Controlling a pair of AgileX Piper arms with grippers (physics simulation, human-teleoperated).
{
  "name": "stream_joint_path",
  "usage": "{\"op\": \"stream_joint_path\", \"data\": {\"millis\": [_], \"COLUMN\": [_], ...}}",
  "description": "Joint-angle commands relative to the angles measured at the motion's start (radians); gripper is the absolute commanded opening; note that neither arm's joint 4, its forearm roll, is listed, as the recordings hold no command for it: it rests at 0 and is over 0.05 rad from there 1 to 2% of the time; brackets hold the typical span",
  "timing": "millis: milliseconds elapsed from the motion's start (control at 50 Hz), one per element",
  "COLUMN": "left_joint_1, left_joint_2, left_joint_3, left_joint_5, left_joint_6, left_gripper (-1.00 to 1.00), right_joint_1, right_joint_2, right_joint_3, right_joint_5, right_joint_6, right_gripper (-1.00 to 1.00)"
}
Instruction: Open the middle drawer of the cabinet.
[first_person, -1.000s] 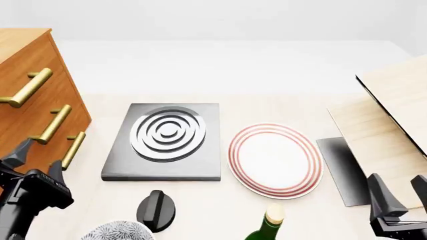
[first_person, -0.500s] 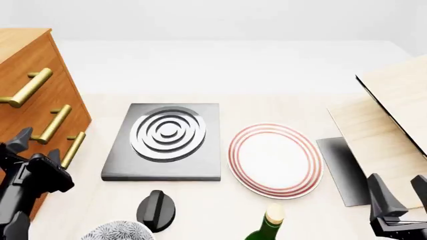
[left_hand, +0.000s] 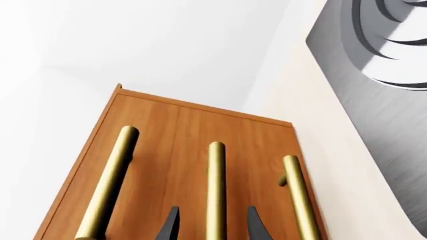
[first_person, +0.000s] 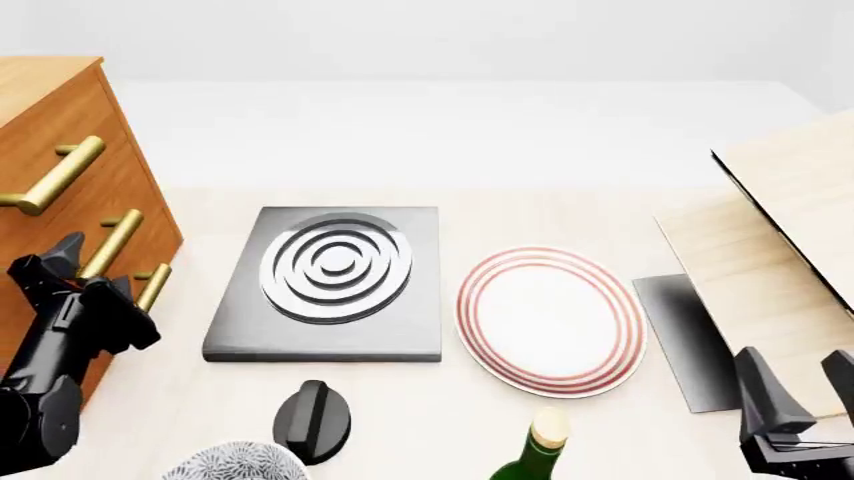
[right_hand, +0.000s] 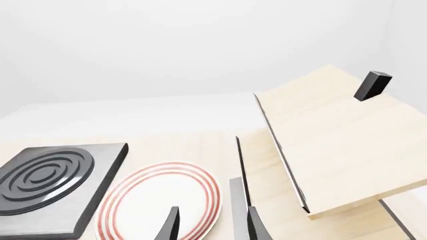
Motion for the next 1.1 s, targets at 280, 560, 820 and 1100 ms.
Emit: {"op": "stream_joint_path", "data": {"millis": [280, 560, 820, 1100], "left_joint_1": [0.024, 0.015, -0.073, -0.172], "left_joint_2": [0.047, 0.031, 0.101, 0.213], "left_joint_3": [-0.065, -0.067, -0.163, -0.234], "left_joint_5": [0.000, 0.000, 0.000, 0.000], "left_joint_6": [0.046, 0.104, 0.258, 0.286], "left_gripper": [-1.00, -1.00, -1.00, -1.00], "right_joint_1": [0.000, 0.000, 0.000, 0.000], "right_joint_2": [0.001, 0.000, 0.000, 0.000], "right_joint_3": [0.000, 0.000, 0.000, 0.000], "right_joint_5": [0.000, 0.000, 0.000, 0.000], "right_joint_6": [0.000, 0.000, 0.000, 0.000], "right_gripper": [1.00, 1.00, 1.00, 1.00]}}
